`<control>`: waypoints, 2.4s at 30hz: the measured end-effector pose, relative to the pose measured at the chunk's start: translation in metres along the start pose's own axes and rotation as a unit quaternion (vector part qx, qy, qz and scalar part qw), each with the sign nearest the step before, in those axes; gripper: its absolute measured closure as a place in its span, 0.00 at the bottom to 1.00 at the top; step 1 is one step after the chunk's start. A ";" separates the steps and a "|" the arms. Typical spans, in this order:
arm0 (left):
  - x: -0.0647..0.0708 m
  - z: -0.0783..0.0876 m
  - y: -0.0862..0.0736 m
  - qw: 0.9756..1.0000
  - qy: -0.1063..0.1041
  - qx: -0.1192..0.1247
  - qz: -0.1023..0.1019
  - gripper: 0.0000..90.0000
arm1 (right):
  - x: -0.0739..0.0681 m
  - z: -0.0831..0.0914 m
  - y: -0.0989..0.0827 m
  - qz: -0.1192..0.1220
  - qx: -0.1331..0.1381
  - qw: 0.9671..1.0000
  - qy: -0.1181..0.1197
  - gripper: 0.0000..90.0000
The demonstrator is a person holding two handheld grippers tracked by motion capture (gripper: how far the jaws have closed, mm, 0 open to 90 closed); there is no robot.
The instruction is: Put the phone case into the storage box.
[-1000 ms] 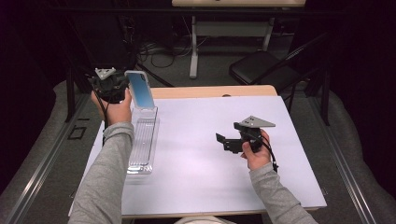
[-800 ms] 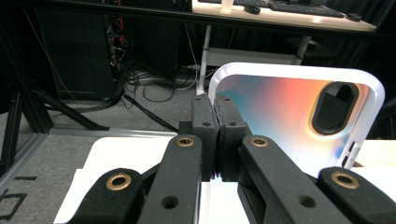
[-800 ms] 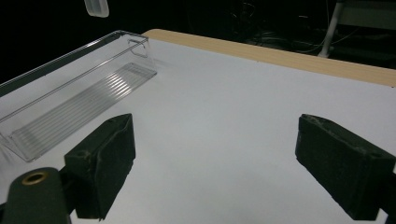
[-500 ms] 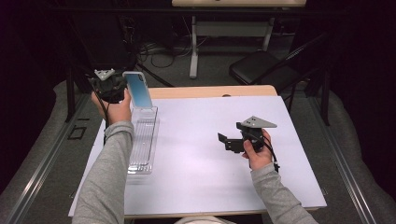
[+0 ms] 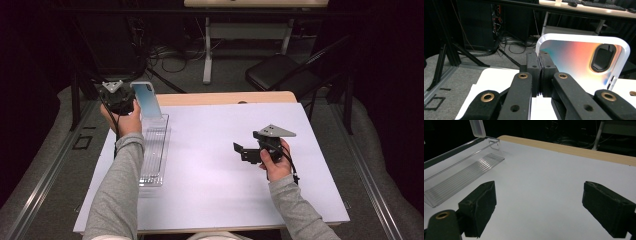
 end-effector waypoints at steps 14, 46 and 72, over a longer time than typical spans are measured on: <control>0.002 -0.014 -0.011 1.000 0.004 -0.011 -0.007 0.98 | 0.001 -0.002 -0.001 0.000 -0.003 1.000 0.004 0.15; -0.003 -0.034 -0.038 0.999 0.015 -0.031 0.000 0.98 | 0.001 -0.006 -0.004 0.000 -0.011 1.000 0.005 0.16; -0.005 -0.041 -0.051 0.999 0.028 -0.041 -0.002 0.98 | 0.000 -0.008 -0.005 0.005 -0.016 1.000 0.008 0.16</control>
Point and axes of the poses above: each handheld gripper's, and its own axes: z roughly backward along the jaws, y roughly out of its top, x roughly to its right, the point moved 1 cm from there along -z, roughly forward along the jaws, and after that the axes turned 9 degrees about -y, right-handed, at the moved point
